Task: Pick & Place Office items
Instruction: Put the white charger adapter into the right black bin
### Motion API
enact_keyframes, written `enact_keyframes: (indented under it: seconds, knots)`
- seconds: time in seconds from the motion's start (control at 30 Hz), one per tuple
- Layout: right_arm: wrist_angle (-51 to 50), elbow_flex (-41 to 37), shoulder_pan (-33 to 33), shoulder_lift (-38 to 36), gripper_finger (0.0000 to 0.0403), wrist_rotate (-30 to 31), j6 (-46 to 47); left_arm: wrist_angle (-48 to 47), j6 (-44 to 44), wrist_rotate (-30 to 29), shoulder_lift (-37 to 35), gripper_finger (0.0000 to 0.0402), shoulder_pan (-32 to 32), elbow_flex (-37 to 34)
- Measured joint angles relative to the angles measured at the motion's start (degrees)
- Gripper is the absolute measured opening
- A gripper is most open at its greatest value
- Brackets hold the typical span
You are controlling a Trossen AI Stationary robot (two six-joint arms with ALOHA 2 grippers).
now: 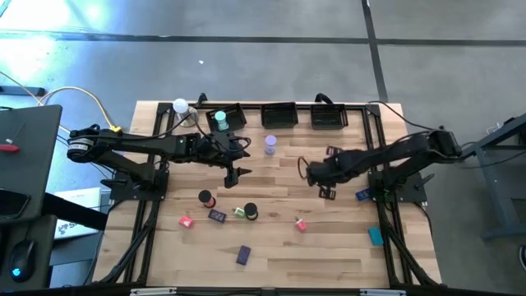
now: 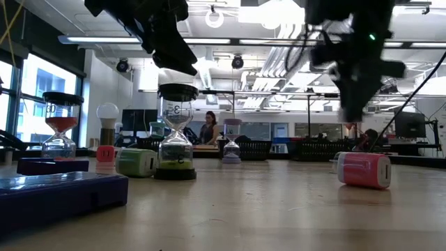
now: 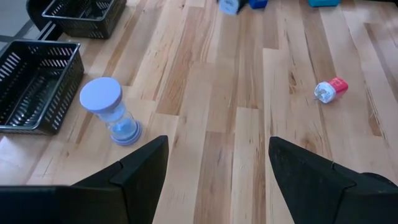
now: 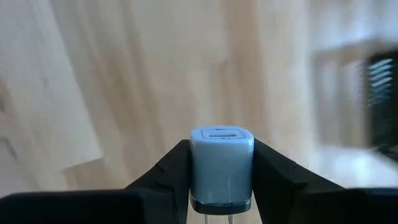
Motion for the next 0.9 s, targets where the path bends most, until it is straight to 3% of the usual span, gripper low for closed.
enact_keyframes:
  seconds: [0.23, 0.43, 0.73, 0.9]
  knots:
    - [-1.2, 10.2, -8.5, 0.0, 0.0120, 2.8, -12.6, -0.1, 0.0, 3.6, 0.0, 0.0271, 0.0, 0.0]
    - [0.8, 12.5, -20.7, -0.1, 0.0123, 2.2, -22.1, -0.1, 0.1, 4.3, 0.0, 0.0271, 0.0, 0.0]
    - [11.2, 12.5, -40.9, 2.1, 0.0120, -11.0, -27.0, -0.2, 0.8, 4.2, 0.0, 0.0271, 0.0, 0.0]
    - [14.3, 12.5, -47.3, 6.3, 0.0123, -16.6, -18.3, -0.2, 0.8, 4.2, 0.0, 0.0271, 0.0, 0.0]
